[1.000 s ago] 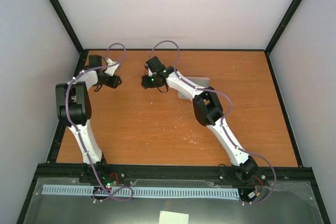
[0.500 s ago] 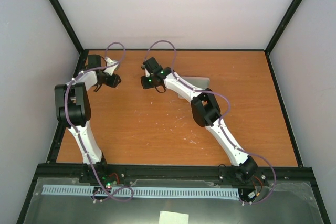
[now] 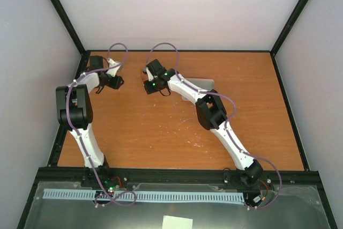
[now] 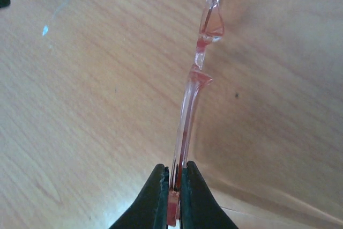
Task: Organize the sunglasses
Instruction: Move the sunglasses to the center of the board.
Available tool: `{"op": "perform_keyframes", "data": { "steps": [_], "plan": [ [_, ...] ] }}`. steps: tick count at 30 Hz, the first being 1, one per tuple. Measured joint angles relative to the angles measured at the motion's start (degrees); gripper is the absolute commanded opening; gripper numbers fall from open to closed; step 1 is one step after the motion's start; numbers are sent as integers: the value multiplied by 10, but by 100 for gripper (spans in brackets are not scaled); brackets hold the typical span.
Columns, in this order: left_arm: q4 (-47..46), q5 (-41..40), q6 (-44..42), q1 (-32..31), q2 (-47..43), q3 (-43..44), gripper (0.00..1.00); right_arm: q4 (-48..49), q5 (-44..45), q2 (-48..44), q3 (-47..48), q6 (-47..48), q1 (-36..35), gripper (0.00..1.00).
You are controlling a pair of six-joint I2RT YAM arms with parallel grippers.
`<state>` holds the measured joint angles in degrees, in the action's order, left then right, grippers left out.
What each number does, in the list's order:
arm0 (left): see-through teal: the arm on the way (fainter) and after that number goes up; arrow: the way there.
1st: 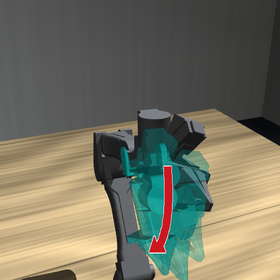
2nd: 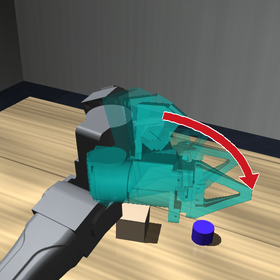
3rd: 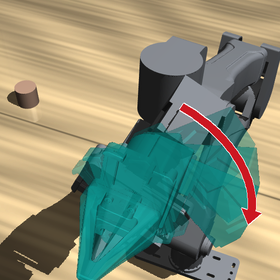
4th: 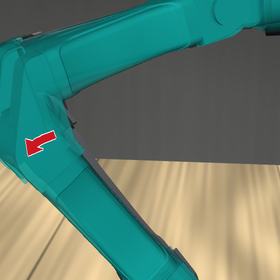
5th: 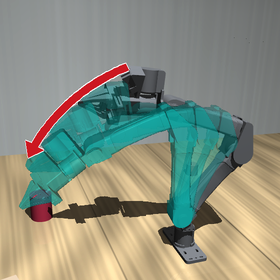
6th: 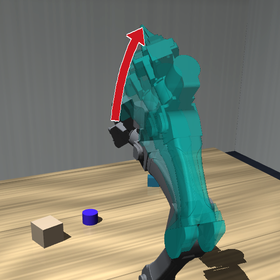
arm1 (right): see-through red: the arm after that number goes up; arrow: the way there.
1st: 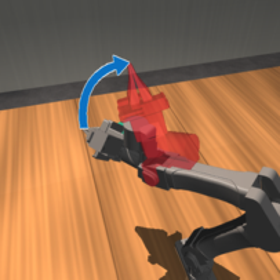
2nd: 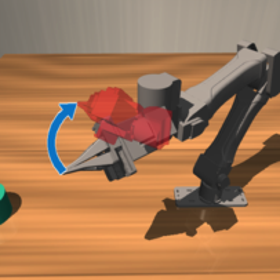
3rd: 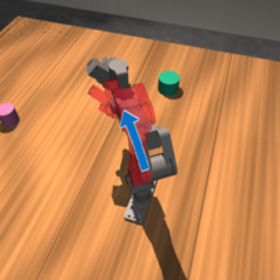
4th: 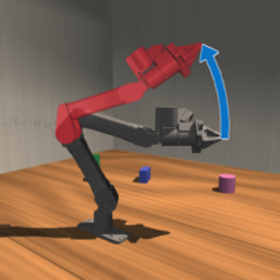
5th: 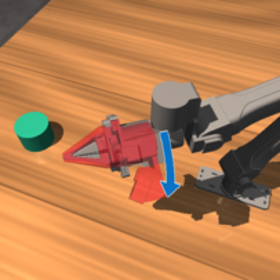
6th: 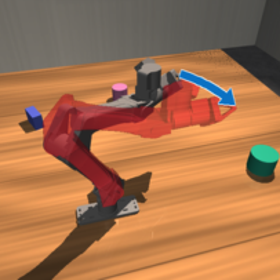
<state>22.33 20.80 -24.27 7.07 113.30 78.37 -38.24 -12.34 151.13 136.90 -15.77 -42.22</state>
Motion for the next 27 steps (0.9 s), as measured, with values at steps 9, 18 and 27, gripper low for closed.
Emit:
{"op": "perform_keyframes", "data": {
  "steps": [9,18,27],
  "plan": [
    [-1,5,0,0,0,0,49,-28,-71,-111,-154,59,-1,3],
    [-1,21,5,0,0,0,49,-53,-163,-268,-365,123,-9,3],
    [-1,33,10,0,0,0,49,-74,-149,-346,-511,176,-33,3]
  ]
}}
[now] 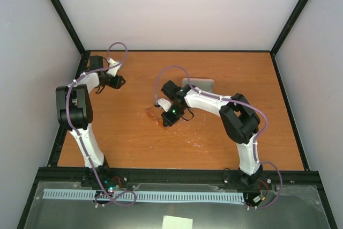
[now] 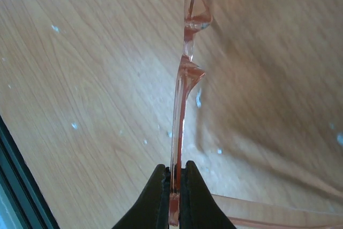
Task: Organize the sunglasses
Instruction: Move the sunglasses to the center of the board.
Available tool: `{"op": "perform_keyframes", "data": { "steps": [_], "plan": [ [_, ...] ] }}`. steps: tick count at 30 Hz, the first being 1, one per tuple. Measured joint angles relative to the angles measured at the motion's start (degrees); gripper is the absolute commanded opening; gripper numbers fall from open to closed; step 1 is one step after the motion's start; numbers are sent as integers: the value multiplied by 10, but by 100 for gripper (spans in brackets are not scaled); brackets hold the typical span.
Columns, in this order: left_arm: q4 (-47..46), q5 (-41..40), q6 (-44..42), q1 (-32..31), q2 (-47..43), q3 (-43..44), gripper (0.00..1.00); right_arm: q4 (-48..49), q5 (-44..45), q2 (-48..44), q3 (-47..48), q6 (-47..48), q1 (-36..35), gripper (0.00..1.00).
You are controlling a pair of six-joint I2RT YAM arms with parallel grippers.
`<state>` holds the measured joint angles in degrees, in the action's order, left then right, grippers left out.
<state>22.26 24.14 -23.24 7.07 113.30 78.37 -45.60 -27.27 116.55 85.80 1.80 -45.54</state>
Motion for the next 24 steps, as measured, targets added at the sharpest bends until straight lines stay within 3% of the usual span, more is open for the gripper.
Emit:
{"op": "perform_keyframes", "data": {
  "steps": [6,10,12,17,24],
  "plan": [
    [0,5,2,0,0,-9,49,2,44,-40,-59,7,-3,8],
    [0,7,2,0,0,-14,49,-12,81,-47,-82,1,-3,21],
    [0,7,2,0,0,-14,49,-23,94,-47,-90,-3,-3,33],
    [0,7,2,-1,-1,-14,49,-35,112,-47,-87,-11,-3,47],
    [0,7,2,-1,-7,-14,49,-59,128,-41,-6,-23,-3,50]
  ]
}}
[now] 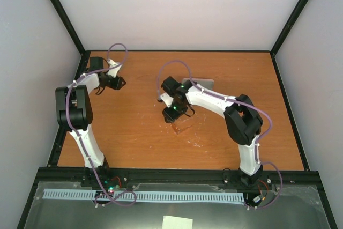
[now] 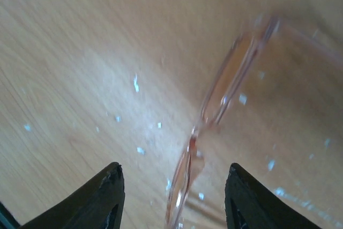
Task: Organize the sunglasses
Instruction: Move the sunglasses to the center of the board, then pick up the sunglasses from the center of the board.
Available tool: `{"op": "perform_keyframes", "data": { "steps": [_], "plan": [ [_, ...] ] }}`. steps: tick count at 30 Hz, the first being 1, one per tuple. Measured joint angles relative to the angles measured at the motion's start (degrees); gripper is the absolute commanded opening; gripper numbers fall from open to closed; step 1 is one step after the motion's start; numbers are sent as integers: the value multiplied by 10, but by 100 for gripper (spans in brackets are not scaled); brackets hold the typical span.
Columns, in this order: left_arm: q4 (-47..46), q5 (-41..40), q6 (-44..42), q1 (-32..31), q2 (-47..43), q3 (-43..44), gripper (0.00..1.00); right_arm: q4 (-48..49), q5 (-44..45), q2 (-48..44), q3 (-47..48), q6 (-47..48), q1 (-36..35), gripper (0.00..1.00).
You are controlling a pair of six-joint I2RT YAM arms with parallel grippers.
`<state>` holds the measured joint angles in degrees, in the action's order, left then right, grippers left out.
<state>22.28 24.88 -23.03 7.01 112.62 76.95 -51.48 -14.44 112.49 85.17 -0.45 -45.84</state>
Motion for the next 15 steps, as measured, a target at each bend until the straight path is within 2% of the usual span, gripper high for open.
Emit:
{"op": "perform_keyframes", "data": {
  "steps": [5,13,15],
  "plan": [
    [0,0,0,0,-7,-1,49,-1,1,47,75,-5,0,45],
    [-1,0,0,0,-15,-5,49,-44,16,95,90,-7,0,44],
    [-1,0,0,0,-15,-8,49,-52,20,95,90,-7,0,41]
  ]
}}
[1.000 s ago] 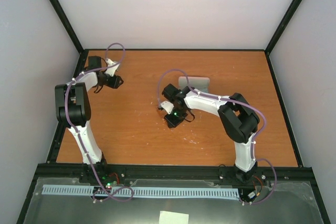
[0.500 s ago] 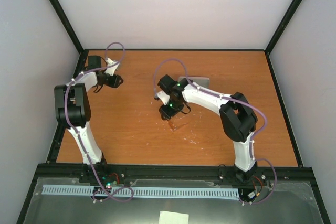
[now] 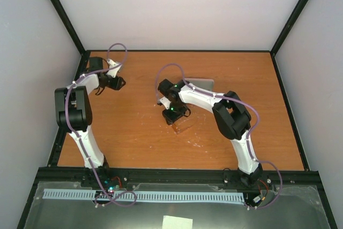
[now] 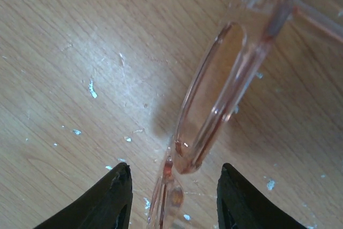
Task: Organize the sunglasses
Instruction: Pick up the sunglasses from the center of the board.
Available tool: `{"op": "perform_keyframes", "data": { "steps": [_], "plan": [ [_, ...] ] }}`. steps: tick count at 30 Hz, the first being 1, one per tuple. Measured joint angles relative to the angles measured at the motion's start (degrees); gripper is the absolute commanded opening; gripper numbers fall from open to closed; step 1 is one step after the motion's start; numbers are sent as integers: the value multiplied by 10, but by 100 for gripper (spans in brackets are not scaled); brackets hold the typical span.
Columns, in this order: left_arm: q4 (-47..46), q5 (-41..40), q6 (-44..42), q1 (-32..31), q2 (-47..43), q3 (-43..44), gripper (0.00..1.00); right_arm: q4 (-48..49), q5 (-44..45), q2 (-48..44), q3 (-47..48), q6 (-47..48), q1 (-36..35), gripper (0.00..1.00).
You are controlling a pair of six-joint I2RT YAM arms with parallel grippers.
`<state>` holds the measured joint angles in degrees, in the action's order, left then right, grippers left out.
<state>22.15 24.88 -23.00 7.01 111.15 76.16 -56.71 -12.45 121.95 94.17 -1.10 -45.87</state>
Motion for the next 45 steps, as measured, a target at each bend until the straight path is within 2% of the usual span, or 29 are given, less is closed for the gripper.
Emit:
{"op": "perform_keyframes", "data": {
  "steps": [2,13,16,21,29,34,41,45],
  "plan": [
    [-1,0,0,0,0,-3,49,-8,2,1,0,0,0,38],
    [-8,2,3,0,0,-10,49,-15,-1,30,12,-7,-3,35],
    [-11,3,7,0,0,-10,48,-16,-3,36,21,-11,-5,26],
    [-14,6,10,0,0,-11,48,-16,-9,50,41,-25,-9,3],
    [-11,58,13,-8,-29,-37,48,-35,-38,55,112,-36,-10,3],
    [0,135,28,-27,-77,-32,48,-21,-141,11,159,-59,0,3],
    [2,254,102,-56,-109,49,48,125,-374,-172,76,-158,80,3],
    [-23,298,154,-70,-112,92,48,190,-465,-209,63,-199,111,3]
  ]
}}
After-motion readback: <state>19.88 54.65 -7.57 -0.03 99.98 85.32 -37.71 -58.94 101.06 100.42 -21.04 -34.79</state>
